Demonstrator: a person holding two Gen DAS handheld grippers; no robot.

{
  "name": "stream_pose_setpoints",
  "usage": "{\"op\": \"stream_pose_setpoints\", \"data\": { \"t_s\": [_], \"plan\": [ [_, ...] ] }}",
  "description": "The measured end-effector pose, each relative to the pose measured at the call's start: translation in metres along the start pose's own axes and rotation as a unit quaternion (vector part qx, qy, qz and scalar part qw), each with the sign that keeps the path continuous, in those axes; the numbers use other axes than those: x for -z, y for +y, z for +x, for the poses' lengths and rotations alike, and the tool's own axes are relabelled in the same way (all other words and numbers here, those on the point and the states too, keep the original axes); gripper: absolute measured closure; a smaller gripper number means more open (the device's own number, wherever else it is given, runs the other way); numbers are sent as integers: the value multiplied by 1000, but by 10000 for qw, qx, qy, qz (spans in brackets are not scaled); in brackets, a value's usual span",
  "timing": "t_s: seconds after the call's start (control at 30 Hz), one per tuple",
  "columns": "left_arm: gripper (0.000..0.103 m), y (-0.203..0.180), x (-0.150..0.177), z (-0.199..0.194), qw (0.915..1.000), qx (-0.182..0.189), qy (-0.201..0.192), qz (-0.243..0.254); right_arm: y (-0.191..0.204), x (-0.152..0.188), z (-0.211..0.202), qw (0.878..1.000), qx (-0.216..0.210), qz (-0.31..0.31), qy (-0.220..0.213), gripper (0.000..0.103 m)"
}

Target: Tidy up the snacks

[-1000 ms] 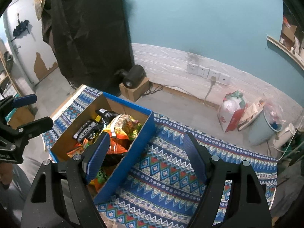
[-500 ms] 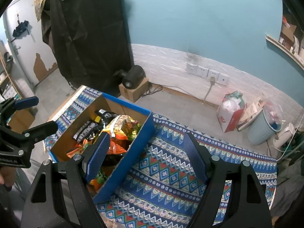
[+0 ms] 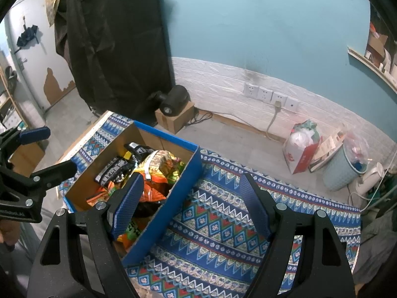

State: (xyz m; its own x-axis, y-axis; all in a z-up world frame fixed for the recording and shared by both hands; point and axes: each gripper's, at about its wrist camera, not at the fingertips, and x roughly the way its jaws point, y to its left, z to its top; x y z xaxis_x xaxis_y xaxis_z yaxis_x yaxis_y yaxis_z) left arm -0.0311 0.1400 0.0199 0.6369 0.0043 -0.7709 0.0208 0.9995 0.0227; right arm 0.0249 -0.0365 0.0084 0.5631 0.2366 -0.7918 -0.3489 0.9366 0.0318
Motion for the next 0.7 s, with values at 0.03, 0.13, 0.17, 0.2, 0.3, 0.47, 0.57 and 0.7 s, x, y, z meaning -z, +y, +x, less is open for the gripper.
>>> {"op": "stream_pose_setpoints", "data": {
  "t_s": [0.03, 0.13, 0.17, 0.2, 0.3, 0.47, 0.57, 0.7],
  "plan": [
    [1, 0, 0, 1, 10000, -33, 11, 2, 0, 0, 0, 10000, -6, -5, -1, 25],
    [1, -1, 1, 3, 9999, -108, 49, 33, 0, -1, -1, 10000, -6, -28, -7, 25],
    [1, -2, 1, 3, 9999, -104, 50, 35, 0, -1, -1, 10000, -7, -26, -9, 25],
    [1, -2, 2, 3, 9999, -104, 55, 36, 0, -1, -1, 10000, -9, -33, -11, 25],
    [1, -2, 2, 3, 9999, -112, 54, 34, 0, -2, -1, 10000, -14, -44, -10, 25],
    [1, -3, 2, 2, 9999, -105, 20, 22, 1, -2, -1, 10000, -10, -52, -11, 25],
    [1, -2, 3, 1, 10000, -69, -11, -3, 1, -2, -2, 10000, -9, -45, -15, 25],
    [1, -4, 3, 0, 10000, -33, -30, 37, 1, -2, -1, 10000, -15, -56, -10, 25]
  ]
}}
